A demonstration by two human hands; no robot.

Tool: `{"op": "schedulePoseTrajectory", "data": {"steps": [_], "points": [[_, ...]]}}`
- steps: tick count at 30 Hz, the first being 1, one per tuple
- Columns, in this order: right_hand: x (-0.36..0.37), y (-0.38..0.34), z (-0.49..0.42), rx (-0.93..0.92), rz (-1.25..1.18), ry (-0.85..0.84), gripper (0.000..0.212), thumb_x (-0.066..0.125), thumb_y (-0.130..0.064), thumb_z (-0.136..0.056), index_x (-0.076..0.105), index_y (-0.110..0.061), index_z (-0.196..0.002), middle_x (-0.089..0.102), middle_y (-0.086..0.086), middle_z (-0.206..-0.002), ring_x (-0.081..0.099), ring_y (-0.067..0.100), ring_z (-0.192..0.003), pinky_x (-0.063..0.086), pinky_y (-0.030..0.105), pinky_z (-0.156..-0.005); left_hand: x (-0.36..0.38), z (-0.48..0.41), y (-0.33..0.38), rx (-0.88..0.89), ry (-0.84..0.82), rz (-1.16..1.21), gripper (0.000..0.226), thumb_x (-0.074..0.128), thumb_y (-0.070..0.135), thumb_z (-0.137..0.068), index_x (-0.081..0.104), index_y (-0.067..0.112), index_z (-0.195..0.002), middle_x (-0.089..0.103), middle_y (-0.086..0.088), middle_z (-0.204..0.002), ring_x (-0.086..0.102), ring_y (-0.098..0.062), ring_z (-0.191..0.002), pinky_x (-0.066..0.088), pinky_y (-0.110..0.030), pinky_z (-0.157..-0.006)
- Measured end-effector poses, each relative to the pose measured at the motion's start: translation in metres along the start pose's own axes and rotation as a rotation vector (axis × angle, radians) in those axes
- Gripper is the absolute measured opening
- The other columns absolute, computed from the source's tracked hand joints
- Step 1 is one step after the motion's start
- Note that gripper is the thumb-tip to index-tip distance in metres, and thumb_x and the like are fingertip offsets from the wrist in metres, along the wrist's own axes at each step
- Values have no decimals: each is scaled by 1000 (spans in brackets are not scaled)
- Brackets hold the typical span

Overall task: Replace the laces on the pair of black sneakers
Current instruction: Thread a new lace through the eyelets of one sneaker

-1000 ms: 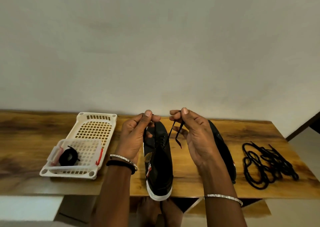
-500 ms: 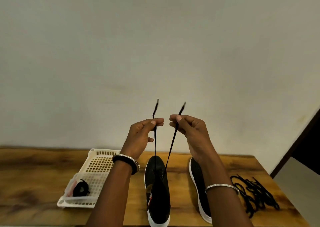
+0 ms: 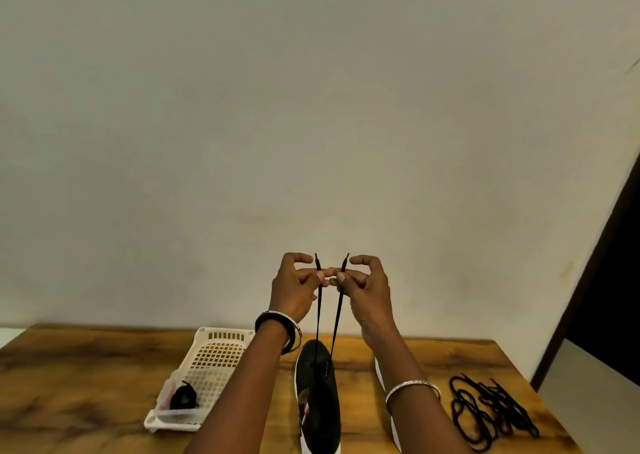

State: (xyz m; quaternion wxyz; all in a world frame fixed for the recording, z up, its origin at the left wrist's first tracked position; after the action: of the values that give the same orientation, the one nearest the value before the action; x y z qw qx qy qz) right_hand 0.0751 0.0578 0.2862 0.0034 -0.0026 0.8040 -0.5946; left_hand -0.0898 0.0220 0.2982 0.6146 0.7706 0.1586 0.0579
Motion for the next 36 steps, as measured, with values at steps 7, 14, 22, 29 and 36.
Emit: {"op": "schedulePoseTrajectory", "data": {"steps": [7,14,22,29,36], "points": [[-8,6,17,40,-27,24,11,72,-14,-93,66,-9,-101,78,5,-81,76,19,-77,60,34,-79,2,11,-8,14,-51,-65,9,63,15,-96,68,15,-102,77,4,-82,74,-10,-76,55,-33,-81],[-13,25,39,68,20,10,8,75,-23,-90,78,-17,-92,76,1,-80,65,6,-67,51,18,-60,9,28,-25,-29,-87,6,12,72,16,-89,77,22,-98,76,0,-79,65,-12,-63,57,-23,-66],[-8,49,54,160,-181,-133,13,70,-18,-93,79,-14,-101,75,8,-88,63,10,-77,47,25,-65,31,35,-76,-325,-223,266,42,79,15,-82,59,9,-118,75,-16,-91,61,-15,-58,53,-35,-71],[-9,77,59,209,-216,-138,15,75,-23,-88,81,-10,-93,74,16,-88,60,11,-72,43,20,-57,34,44,-103,-303,-141,263,22,80,15,-80,72,1,-96,75,-17,-81,59,-17,-58,48,-23,-52],[-3,126,49,312,-275,4,17,64,-13,-97,71,-1,-88,60,10,-68,49,8,-53,40,17,-48,24,37,-129,-135,3,190,11,77,16,-83,71,8,-88,71,-16,-82,58,-13,-60,46,-22,-52]]}}
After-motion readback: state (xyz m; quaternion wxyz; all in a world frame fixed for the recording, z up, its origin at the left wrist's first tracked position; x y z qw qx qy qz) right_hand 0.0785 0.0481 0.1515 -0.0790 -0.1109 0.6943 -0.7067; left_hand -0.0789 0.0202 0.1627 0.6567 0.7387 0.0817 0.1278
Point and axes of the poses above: each hand's wrist, its own z-axis away from the middle knuckle, its own x-axis out of the palm, y = z × x, the point moved 10 cm from there along -z, towards the middle knuckle
